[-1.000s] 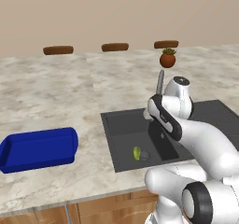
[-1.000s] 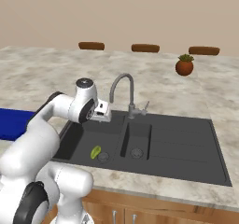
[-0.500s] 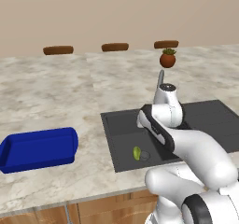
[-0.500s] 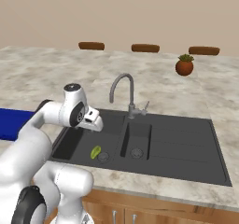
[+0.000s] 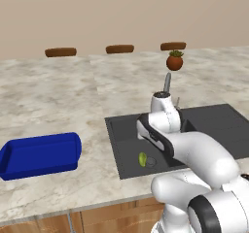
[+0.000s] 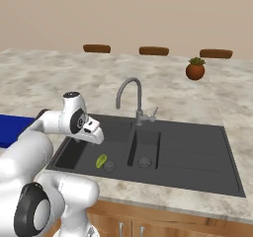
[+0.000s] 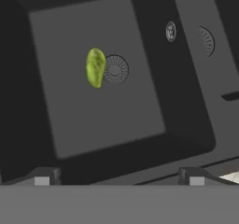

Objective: Pick up all produce items and place them in the sink. Turn on the sink faucet to wash them. Then turn the sink off and put them in the tray.

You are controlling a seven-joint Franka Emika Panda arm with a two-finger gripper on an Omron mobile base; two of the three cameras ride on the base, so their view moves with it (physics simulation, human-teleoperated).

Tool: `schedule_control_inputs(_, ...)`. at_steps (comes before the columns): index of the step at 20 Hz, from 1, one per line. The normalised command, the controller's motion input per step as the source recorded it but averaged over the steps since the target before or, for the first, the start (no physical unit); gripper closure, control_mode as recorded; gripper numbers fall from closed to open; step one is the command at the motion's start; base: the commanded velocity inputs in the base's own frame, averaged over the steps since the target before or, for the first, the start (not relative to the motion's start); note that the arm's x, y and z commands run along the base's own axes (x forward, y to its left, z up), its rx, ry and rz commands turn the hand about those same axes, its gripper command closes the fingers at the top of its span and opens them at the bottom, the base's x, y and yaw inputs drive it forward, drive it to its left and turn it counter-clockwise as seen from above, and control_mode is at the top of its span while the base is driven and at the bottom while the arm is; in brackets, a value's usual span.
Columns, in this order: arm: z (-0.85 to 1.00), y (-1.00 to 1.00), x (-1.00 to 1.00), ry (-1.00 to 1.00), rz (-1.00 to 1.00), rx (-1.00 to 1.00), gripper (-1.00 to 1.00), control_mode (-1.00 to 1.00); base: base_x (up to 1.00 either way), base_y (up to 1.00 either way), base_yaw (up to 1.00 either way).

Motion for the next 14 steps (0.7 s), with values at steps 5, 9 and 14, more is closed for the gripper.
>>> schedule_control_inputs(5, -0.31, 0.04, 0.00, 0.04, -0.01, -0.01, -1.00, -1.00, 0.00, 0.00, 0.00)
schedule_control_inputs(9, -0.32, 0.17, 0.01, 0.02, -0.04, 0.00, -1.00, -1.00, 0.00, 0.00, 0.00)
schedule_control_inputs(14, -0.33, 0.15, 0.04, 0.01, -0.04, 0.00, -1.00, -1.00, 0.00, 0.00, 0.00)
